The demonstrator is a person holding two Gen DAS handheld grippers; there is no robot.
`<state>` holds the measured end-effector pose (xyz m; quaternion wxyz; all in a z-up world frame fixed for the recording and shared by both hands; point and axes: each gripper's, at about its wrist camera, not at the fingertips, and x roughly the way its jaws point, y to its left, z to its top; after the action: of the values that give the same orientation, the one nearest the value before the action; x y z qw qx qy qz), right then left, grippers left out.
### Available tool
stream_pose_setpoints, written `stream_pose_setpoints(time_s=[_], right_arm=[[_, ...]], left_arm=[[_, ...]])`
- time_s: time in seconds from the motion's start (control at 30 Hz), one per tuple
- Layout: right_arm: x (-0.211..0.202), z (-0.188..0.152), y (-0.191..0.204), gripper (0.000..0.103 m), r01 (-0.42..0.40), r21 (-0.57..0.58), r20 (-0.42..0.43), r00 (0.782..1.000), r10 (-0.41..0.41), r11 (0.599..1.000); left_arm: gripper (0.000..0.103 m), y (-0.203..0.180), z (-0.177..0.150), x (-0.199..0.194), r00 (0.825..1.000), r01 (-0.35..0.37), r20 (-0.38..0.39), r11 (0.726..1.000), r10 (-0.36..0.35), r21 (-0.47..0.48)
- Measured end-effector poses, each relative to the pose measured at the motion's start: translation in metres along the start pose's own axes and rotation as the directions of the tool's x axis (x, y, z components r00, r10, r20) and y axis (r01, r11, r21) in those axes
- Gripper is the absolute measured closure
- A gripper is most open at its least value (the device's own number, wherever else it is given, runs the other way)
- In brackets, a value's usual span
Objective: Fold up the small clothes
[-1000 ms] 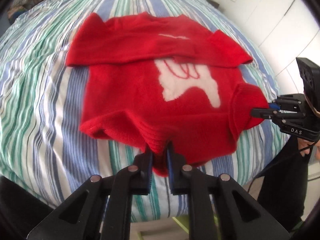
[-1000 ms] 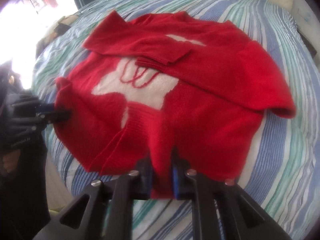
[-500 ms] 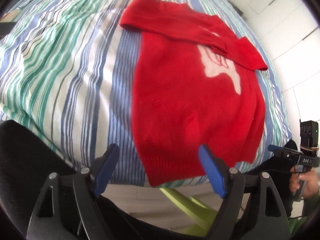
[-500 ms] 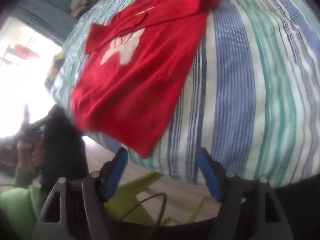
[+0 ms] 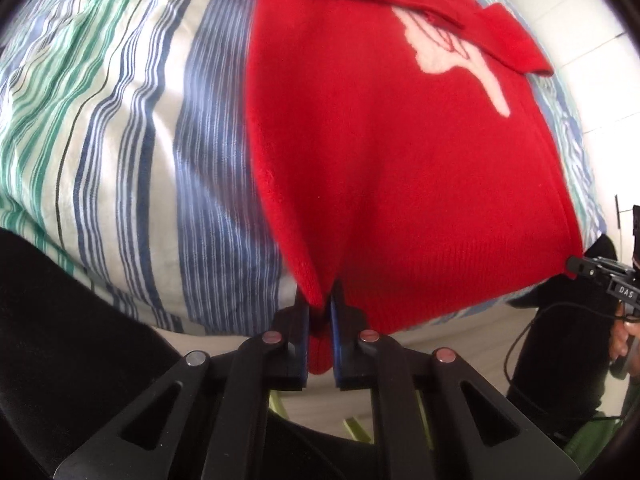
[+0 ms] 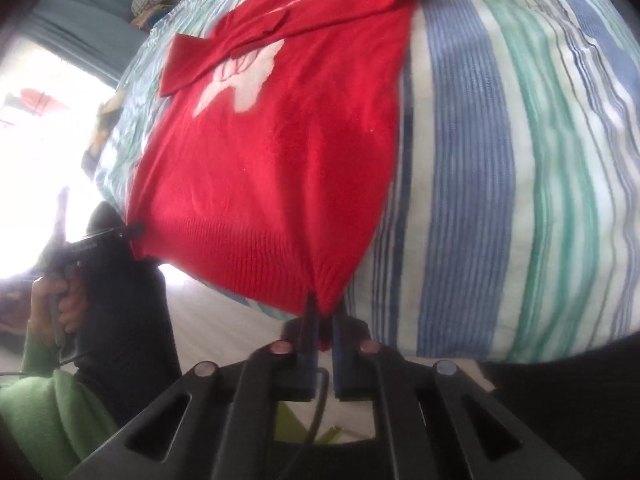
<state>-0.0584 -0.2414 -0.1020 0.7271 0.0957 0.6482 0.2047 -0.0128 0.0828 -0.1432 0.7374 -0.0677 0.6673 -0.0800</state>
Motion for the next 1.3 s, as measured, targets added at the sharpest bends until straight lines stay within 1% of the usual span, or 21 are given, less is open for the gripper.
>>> stream_pose_setpoints(time_s=[0.1, 0.2, 0.27, 0.3, 0.33, 0.37, 0.4, 0.43, 0.5, 0.6, 0.67, 0.7, 0.73, 0.8, 0.87, 0.93, 1.07, 1.1, 1.13, 1.2, 1.3], right_arm=[[0.029, 0.001, -0.01, 0.099, 0.046, 0.015, -0.059, 0.997, -0.046, 0.999], [0.063, 0.007, -0.018, 0.099, 0.08, 0.058, -0.109, 0.991, -0.073, 0.995], [0.064, 0.012, -0.012, 0.098, 0.104, 0.043, -0.112, 0.989, -0.098, 0.994], [0.061, 0.012, -0.01, 0.095, 0.105, 0.039, -0.112, 0.989, -0.101, 0.994], [0.056, 0.011, -0.009, 0.087, 0.092, 0.043, -0.102, 0.991, -0.088, 0.995], [0.048, 0.009, -0.009, 0.079, 0.068, 0.053, -0.092, 0.994, -0.063, 0.996], [0.04, 0.007, -0.007, 0.063, 0.057, 0.064, -0.078, 0.996, -0.052, 0.996], [0.026, 0.003, -0.008, 0.057, 0.069, 0.067, -0.047, 0.997, -0.065, 0.995], [-0.002, -0.004, -0.008, 0.057, 0.137, 0.047, 0.033, 0.99, -0.138, 0.989], [-0.03, -0.009, -0.008, 0.056, 0.21, 0.043, 0.145, 0.966, -0.214, 0.977], [-0.036, -0.004, -0.013, 0.056, 0.186, 0.068, 0.21, 0.958, -0.196, 0.98], [-0.036, -0.002, -0.017, 0.056, 0.169, 0.086, 0.23, 0.956, -0.185, 0.982], [-0.034, 0.002, -0.015, 0.056, 0.148, 0.101, 0.245, 0.955, -0.169, 0.984], [-0.03, 0.009, -0.009, 0.056, 0.09, 0.119, 0.277, 0.953, -0.12, 0.989], [-0.023, 0.013, 0.002, 0.056, 0.044, 0.125, 0.297, 0.952, -0.08, 0.991], [-0.023, 0.01, 0.007, 0.056, 0.032, 0.129, 0.315, 0.946, -0.072, 0.991], [-0.009, 0.002, 0.017, 0.056, 0.045, 0.114, 0.299, 0.951, -0.077, 0.992], [-0.005, 0.001, 0.017, 0.056, 0.047, 0.115, 0.286, 0.955, -0.079, 0.992], [-0.003, 0.002, 0.016, 0.056, 0.046, 0.118, 0.277, 0.958, -0.077, 0.992], [-0.004, 0.006, 0.013, 0.056, 0.039, 0.127, 0.283, 0.956, -0.074, 0.991], [-0.007, 0.006, 0.013, 0.056, 0.038, 0.121, 0.303, 0.95, -0.073, 0.992]], left_arm=[[0.096, -0.016, 0.011, 0.019, 0.994, -0.109, -0.013, 0.993, 0.11, 0.044], [0.09, -0.02, 0.013, 0.022, 0.988, -0.154, -0.009, 0.987, 0.155, 0.048], [0.075, -0.018, 0.009, 0.011, 0.988, -0.157, -0.001, 0.986, 0.157, 0.055], [0.052, -0.015, 0.006, 0.001, 0.985, -0.174, 0.007, 0.983, 0.174, 0.052], [0.042, -0.011, 0.002, -0.013, 0.98, -0.197, 0.032, 0.979, 0.196, 0.051], [0.042, -0.009, -0.001, -0.03, 0.973, -0.222, 0.07, 0.973, 0.218, 0.059], [0.042, -0.008, -0.002, -0.048, 0.965, -0.246, 0.11, 0.967, 0.238, 0.071], [0.042, -0.007, 0.001, -0.067, 0.957, -0.259, 0.155, 0.963, 0.244, 0.081], [0.041, -0.011, 0.018, -0.102, 0.945, -0.241, 0.252, 0.965, 0.209, 0.106], [0.027, -0.031, 0.063, -0.128, 0.915, -0.186, 0.392, 0.96, 0.092, 0.207], [0.025, -0.056, 0.099, -0.117, 0.901, -0.174, 0.433, 0.932, 0.021, 0.318], [0.025, -0.068, 0.117, -0.102, 0.908, -0.165, 0.418, 0.908, -0.012, 0.385], [0.025, -0.079, 0.133, -0.083, 0.925, -0.16, 0.379, 0.878, -0.027, 0.452], [0.028, -0.093, 0.158, -0.042, 0.949, -0.216, 0.311, 0.818, 0.048, 0.533], [0.037, -0.104, 0.169, -0.017, 0.95, -0.281, 0.28, 0.776, 0.141, 0.565], [0.042, -0.1, 0.181, 0.002, 0.945, -0.308, 0.272, 0.764, 0.18, 0.567], [0.046, -0.105, 0.194, 0.006, 0.936, -0.303, 0.324, 0.792, 0.141, 0.531], [0.068, -0.107, 0.194, 0.005, 0.936, -0.289, 0.331, 0.8, 0.121, 0.526], [0.1, -0.106, 0.195, 0.005, 0.938, -0.278, 0.328, 0.811, 0.113, 0.515], [0.099, -0.093, 0.197, -0.01, 0.931, -0.247, 0.357, 0.863, 0.084, 0.441], [0.099, -0.029, 0.198, -0.06, 0.899, -0.1, 0.437, 0.977, 0.007, 0.191]])
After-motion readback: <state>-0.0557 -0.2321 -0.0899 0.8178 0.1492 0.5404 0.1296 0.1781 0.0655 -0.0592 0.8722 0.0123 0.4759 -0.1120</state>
